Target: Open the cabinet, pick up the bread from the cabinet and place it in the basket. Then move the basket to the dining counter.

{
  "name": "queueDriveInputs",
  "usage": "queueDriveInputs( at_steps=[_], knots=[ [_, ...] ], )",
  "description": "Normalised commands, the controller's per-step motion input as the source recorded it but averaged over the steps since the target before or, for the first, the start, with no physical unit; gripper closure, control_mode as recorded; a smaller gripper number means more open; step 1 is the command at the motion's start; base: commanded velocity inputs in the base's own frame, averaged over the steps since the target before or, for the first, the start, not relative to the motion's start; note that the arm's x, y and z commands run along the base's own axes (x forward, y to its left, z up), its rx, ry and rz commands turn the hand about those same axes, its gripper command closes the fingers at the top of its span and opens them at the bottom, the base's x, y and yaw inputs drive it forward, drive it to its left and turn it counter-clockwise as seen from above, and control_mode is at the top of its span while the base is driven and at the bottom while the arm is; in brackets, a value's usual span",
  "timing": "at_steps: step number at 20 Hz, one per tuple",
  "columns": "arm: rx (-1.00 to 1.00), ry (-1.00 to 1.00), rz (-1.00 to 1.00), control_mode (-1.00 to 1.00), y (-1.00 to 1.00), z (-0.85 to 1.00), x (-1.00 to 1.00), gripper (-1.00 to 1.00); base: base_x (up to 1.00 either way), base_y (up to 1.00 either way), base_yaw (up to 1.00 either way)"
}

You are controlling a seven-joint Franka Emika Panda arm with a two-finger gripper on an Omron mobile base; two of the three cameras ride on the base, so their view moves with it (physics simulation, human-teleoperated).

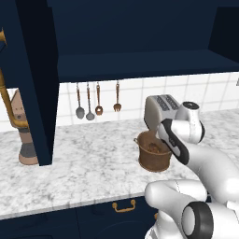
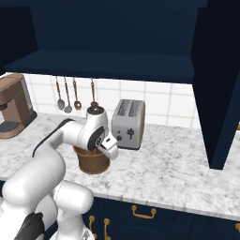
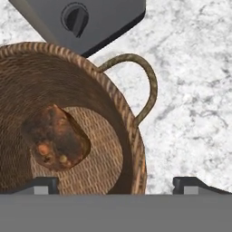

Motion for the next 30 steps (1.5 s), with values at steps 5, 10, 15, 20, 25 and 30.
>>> queueDriveInputs(
  at_steps=[5, 10, 15, 20, 25, 30],
  knots=[
    [0.02, -0.07, 0.00, -1.00, -0.03, -0.26, 0.00, -1.00, 0.00, 0.00, 0.00],
    [0.02, -0.02, 0.00, -1.00, -0.01, -0.21, 0.00, -1.00, 0.00, 0.00, 0.00],
    [0.00, 0.00, 0.00, -1.00, 0.00, -0.15, 0.00, 1.00, 0.00, 0.00, 0.00],
    [0.00, 0.00, 0.00, -1.00, 0.00, -0.03, 0.00, 1.00, 0.00, 0.00, 0.00],
    [0.00, 0.00, 0.00, -1.00, 0.00, 0.00, 0.00, 1.00, 0.00, 0.00, 0.00],
    [0.00, 0.00, 0.00, -1.00, 0.00, 0.17, -0.06, 1.00, 0.00, 0.00, 0.00]
  ],
)
